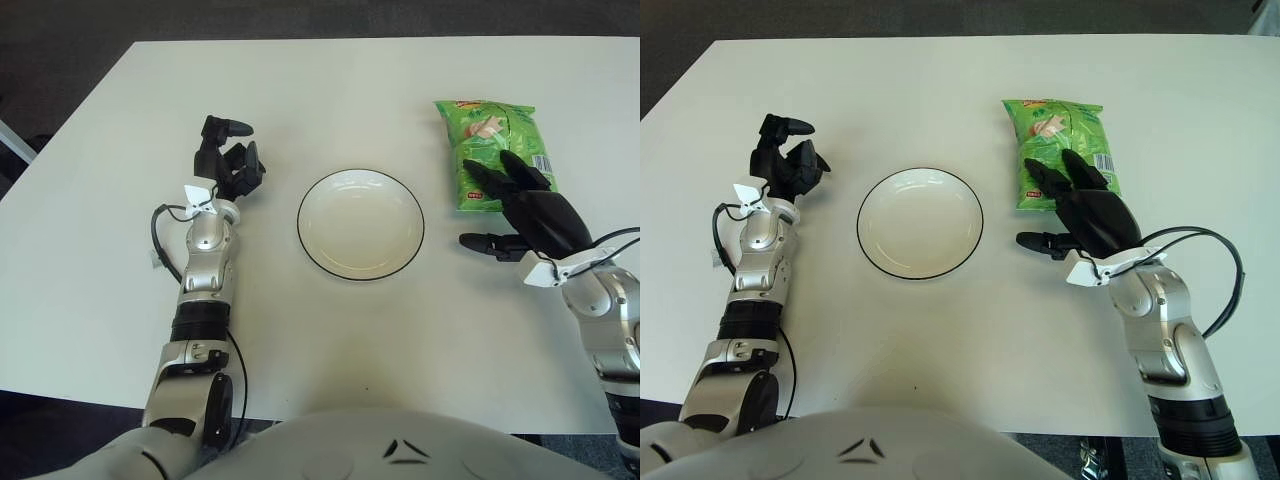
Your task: Put the snack into the plate.
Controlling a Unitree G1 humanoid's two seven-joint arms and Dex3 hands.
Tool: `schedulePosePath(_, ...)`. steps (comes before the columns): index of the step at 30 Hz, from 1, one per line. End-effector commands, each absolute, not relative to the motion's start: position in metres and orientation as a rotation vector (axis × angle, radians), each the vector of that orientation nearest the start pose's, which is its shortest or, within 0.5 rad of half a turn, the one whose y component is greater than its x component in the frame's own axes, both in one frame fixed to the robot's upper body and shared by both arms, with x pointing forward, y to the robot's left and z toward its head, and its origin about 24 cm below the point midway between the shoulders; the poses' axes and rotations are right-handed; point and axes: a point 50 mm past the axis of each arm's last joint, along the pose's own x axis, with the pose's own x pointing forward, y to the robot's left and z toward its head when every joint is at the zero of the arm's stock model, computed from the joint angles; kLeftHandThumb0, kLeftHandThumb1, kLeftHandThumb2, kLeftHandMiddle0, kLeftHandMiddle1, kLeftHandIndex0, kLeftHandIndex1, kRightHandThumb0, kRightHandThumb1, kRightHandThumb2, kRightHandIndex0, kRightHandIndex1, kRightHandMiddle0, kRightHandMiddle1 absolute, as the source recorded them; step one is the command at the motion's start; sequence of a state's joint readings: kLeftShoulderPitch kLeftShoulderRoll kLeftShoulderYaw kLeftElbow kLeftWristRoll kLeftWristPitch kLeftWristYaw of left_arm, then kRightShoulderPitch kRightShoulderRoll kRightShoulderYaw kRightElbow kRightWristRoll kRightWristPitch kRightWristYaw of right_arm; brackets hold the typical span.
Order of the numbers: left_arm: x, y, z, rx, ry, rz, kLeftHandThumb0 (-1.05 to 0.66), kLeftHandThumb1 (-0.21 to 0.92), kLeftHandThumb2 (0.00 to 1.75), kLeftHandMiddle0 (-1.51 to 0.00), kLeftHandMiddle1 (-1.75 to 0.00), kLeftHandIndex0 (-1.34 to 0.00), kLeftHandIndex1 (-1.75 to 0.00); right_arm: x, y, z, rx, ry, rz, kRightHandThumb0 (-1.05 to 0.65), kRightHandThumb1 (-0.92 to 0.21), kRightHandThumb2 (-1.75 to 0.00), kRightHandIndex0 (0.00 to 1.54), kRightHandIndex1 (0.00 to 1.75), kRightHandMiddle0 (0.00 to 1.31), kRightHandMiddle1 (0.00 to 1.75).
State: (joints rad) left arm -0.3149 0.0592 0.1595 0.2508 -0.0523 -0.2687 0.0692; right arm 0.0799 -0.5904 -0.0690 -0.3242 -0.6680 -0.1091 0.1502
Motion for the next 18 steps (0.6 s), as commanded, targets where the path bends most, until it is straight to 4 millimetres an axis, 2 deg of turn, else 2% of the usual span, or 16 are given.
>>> schedulePosePath(1, 0.287, 0.186, 0.047, -0.036, -0.16, 0.192, -0.37, 0.74, 0.75, -0.83, -1.75, -0.31, -1.75, 0.235, -0.225, 0.108, -1.332, -0.205, 0.145, -0.96, -0.92, -0.54, 0.0, 0.0, 0.18, 0.0)
schedulePosePath(5, 0.287, 0.186, 0.048, -0.025, -0.164, 0.199, -0.37, 0.74, 0.75, -0.83, -1.75, -0.31, -1.75, 0.241, -0.229, 0.093, -1.393, -0.215, 0.11, -0.96, -0.92, -0.55, 0.0, 0.0, 0.17, 0.0)
schedulePosePath(10, 0.286, 0.186, 0.048, 0.003, -0.175, 0.216, -0.37, 0.74, 0.75, -0.83, -1.75, -0.31, -1.75, 0.245, -0.23, 0.076, -1.429, -0.347, -0.051, -0.97, -0.92, -0.56, 0.0, 0.0, 0.19, 0.01)
schedulePosePath(18, 0.285, 0.185, 0.048, 0.052, -0.198, 0.239, -0.37, 0.74, 0.76, -0.82, -1.75, -0.31, -1.75, 0.251, -0.23, 0.065, -1.515, -0.533, -0.257, -0.86, -0.92, -0.57, 0.0, 0.0, 0.25, 0.04)
